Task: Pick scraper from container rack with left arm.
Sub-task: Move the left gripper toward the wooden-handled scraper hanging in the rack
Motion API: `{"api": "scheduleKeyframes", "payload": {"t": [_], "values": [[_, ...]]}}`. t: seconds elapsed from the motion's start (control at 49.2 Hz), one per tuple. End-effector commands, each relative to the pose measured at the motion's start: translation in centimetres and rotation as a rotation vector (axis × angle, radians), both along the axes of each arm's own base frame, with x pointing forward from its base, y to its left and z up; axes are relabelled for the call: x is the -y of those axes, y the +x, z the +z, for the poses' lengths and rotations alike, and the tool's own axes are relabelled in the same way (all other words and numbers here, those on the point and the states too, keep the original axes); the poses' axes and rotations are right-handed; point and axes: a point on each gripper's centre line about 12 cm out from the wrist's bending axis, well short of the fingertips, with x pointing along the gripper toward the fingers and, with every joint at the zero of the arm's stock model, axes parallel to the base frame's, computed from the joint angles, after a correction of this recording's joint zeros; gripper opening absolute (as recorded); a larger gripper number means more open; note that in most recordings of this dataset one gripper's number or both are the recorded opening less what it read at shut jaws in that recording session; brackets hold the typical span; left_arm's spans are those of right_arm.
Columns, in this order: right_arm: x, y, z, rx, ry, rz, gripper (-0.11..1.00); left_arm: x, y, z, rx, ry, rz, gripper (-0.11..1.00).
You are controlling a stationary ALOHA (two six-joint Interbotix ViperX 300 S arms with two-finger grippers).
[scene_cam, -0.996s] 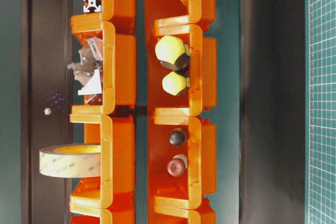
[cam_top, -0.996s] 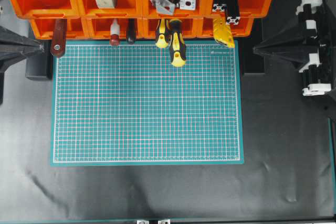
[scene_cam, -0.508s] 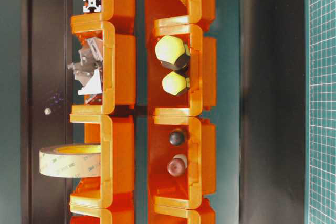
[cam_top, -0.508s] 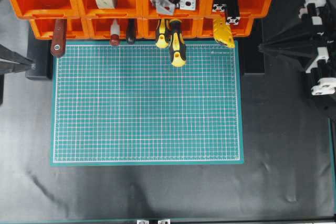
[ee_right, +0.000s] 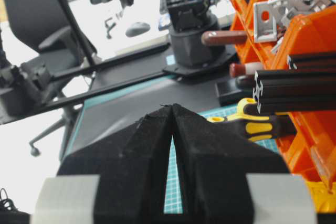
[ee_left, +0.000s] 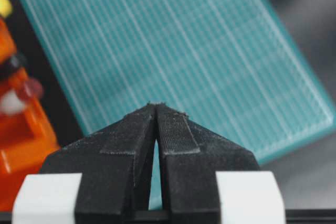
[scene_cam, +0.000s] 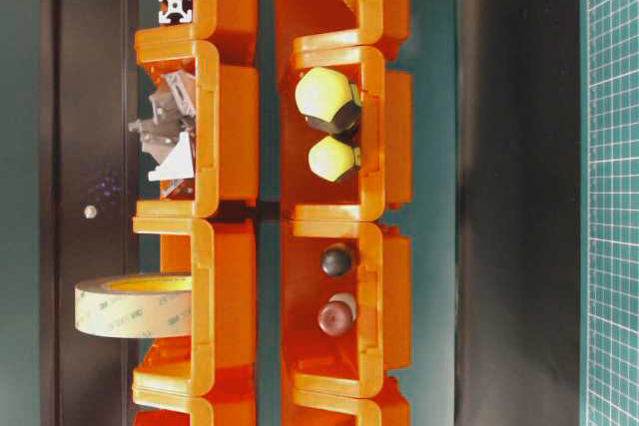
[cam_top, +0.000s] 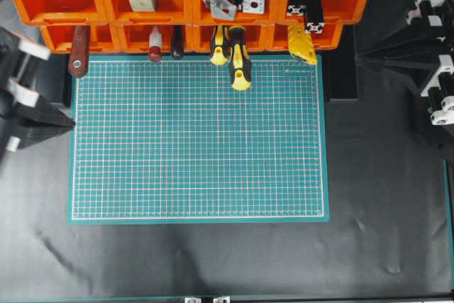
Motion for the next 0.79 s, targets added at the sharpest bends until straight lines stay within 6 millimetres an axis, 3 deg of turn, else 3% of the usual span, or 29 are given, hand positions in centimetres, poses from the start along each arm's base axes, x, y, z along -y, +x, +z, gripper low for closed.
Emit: {"api": "scheduleKeyframes", "payload": {"t": [0.0,0.163,0.305,0.467,0.772], "values": [[0.0,0.2,1.0,0.009,0.012,0.002,-0.01,0.3,0.2,0.7,-0.009,0.146,0.053,0.00],[-0.1,0.1,0.7,-0.026,0.020,0.004,-0.01,0.5,-0.5,1.4,0.103,0.294,0.302,0.00],[-0.1,0.0,0.6,-0.034,0.020,0.004,-0.01,1.2,-1.3,-1.2,0.123,0.301,0.433,0.00],[-0.1,-0.1,0.5,-0.044,0.020,0.005,-0.01,1.3,-1.6,-3.7,0.123,0.381,0.468,0.00],[-0.1,-0.2,0.2,-0.061,0.018,0.006,-0.01,0.6,-1.6,-4.5,0.132,0.411,0.463,0.00]]}}
